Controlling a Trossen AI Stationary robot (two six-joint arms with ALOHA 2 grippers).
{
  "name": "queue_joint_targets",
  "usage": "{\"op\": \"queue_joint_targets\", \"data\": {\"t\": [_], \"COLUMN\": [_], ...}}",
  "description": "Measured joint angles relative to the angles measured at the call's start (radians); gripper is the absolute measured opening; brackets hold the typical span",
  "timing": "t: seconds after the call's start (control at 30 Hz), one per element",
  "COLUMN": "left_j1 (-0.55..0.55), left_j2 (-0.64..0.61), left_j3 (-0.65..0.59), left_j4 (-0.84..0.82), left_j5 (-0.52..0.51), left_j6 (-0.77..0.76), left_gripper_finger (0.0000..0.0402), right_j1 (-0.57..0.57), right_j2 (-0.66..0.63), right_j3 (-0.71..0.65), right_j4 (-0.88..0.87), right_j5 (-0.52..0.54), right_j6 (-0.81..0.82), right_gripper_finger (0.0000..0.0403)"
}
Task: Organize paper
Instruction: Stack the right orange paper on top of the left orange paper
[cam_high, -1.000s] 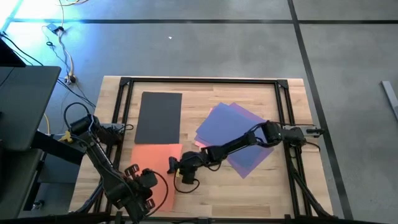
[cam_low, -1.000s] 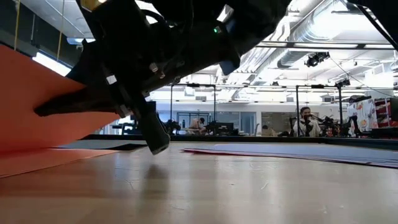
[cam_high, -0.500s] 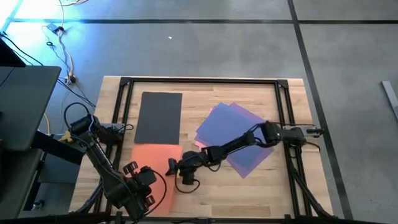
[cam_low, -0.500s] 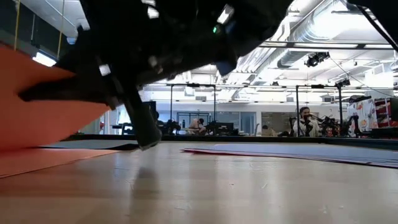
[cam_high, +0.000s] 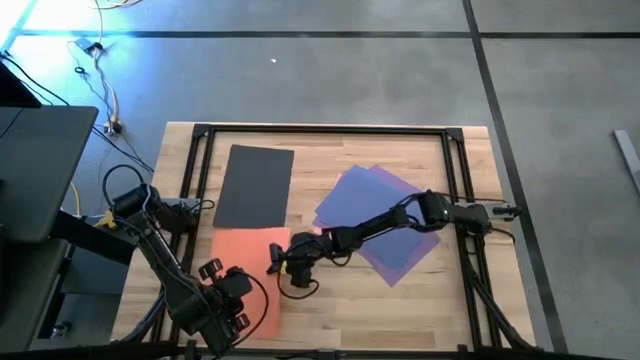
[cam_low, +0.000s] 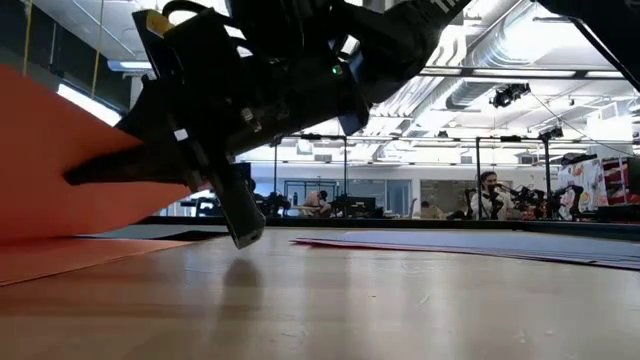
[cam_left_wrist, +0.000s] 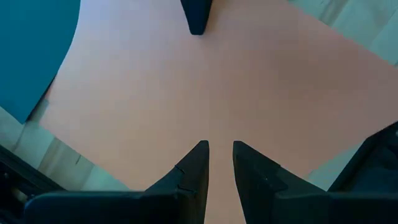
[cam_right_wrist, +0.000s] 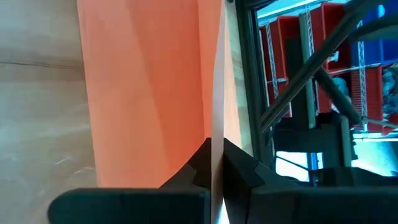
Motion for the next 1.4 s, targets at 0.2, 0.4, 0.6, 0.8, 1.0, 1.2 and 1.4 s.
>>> {"op": "queue_joint_targets", "data": {"t": [0.2,0.4,0.6,0.8,1.0,1.2,1.4], "left_j1": [0.000,0.000,0.000,0.000,0.000,0.000,0.000], "left_j2": [0.000,0.000,0.000,0.000,0.000,0.000,0.000], "left_j3": [0.000,0.000,0.000,0.000,0.000,0.000,0.000], "left_j4": [0.001,0.001,0.000,0.000,0.000,0.000,0.000], "left_j5": [0.000,0.000,0.000,0.000,-0.002,-0.005,-0.026], "left_j6": [0.001,0.001,0.001,0.001,0.001,0.001,0.002], "left_gripper_finger": [0.0052,0.0052,0.0052,0.0052,0.0052,0.0052,0.0052], "right_j1": [0.020,0.011,0.002,0.003,-0.004,-0.013,-0.019], "right_j2": [0.000,0.000,0.001,0.002,0.004,0.004,0.004], "right_j3": [0.000,0.000,0.000,0.000,0.000,0.000,0.000], "right_j4": [0.000,-0.012,-0.039,-0.011,0.043,0.054,0.072], "right_j5": [0.039,0.112,0.026,-0.041,-0.058,-0.092,-0.076], "right_j6": [0.093,-0.148,-0.265,-0.258,-0.183,-0.103,0.036], "right_gripper_finger": [0.0000,0.0000,0.0000,0.0000,0.0000,0.0000,0.0000]}}
